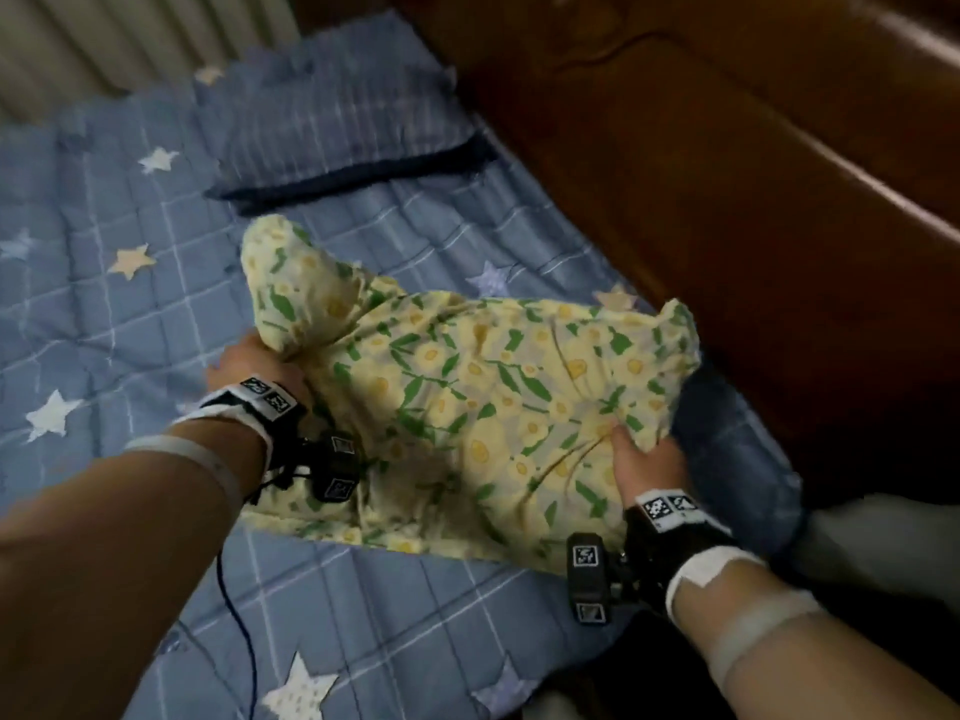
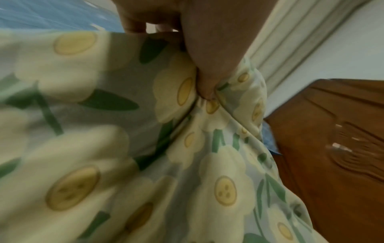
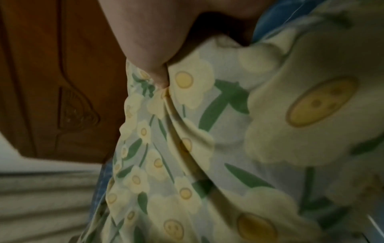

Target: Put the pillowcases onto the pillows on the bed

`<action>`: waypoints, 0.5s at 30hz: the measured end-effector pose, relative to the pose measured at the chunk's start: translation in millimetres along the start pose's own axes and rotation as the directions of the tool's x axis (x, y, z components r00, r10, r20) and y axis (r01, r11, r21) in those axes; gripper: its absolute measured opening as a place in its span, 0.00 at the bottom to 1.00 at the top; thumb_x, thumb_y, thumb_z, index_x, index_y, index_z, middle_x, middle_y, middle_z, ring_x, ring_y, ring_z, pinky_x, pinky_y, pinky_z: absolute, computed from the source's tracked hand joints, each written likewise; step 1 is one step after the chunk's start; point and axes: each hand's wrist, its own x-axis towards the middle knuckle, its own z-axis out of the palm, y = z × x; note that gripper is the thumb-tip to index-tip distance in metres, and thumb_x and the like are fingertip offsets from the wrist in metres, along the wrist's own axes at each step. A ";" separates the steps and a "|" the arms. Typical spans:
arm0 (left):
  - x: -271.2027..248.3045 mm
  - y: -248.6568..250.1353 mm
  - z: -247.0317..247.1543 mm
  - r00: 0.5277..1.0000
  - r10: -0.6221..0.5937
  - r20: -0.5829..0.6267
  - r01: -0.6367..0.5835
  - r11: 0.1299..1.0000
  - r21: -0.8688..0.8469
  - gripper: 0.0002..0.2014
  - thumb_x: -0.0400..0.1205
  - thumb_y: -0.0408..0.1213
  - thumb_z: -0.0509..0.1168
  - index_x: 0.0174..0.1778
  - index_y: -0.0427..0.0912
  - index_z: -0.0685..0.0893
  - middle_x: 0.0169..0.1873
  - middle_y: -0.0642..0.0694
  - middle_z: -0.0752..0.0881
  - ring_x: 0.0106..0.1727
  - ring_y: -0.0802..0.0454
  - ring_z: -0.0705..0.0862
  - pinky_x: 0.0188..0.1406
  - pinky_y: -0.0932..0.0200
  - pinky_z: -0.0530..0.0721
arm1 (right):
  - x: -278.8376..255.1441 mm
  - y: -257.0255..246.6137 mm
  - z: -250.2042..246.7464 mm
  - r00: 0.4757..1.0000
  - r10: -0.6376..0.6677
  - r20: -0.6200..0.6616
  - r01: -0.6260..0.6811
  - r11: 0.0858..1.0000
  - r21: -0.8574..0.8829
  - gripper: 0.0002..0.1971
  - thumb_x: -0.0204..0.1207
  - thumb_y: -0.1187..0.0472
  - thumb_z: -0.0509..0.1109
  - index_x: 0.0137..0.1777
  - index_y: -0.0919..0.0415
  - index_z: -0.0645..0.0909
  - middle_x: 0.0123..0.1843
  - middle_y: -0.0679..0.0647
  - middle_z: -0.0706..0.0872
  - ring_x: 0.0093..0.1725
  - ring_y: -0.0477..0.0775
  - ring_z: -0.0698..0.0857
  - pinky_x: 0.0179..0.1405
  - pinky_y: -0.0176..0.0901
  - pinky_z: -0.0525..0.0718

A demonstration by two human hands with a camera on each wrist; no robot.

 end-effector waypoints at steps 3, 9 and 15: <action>-7.1 101.5 -18.9 0.980 0.190 -0.059 -0.184 0.979 0.092 0.17 0.83 0.41 0.60 0.68 0.43 0.79 0.65 0.36 0.83 0.66 0.34 0.81 0.71 0.37 0.76 | 6.5 22.1 -37.5 0.989 0.104 -0.102 -0.093 0.990 0.106 0.34 0.77 0.41 0.68 0.77 0.63 0.71 0.72 0.66 0.80 0.65 0.71 0.81 0.60 0.51 0.78; -52.5 247.6 -17.8 0.904 0.412 -0.111 -0.423 0.901 -0.094 0.36 0.74 0.67 0.60 0.75 0.51 0.71 0.72 0.36 0.77 0.68 0.28 0.77 0.63 0.30 0.80 | 33.3 62.0 -88.0 0.965 0.257 -0.050 -0.248 0.958 0.140 0.25 0.83 0.50 0.63 0.76 0.62 0.73 0.67 0.56 0.80 0.66 0.65 0.80 0.54 0.44 0.73; -115.7 301.8 -0.8 0.827 0.544 0.142 -0.531 0.839 -0.122 0.27 0.82 0.55 0.65 0.73 0.42 0.78 0.69 0.37 0.81 0.63 0.33 0.83 0.63 0.41 0.84 | 56.8 37.6 -117.5 0.974 0.142 0.178 -0.125 0.987 -0.105 0.17 0.81 0.62 0.63 0.65 0.71 0.79 0.64 0.61 0.82 0.63 0.68 0.80 0.69 0.59 0.78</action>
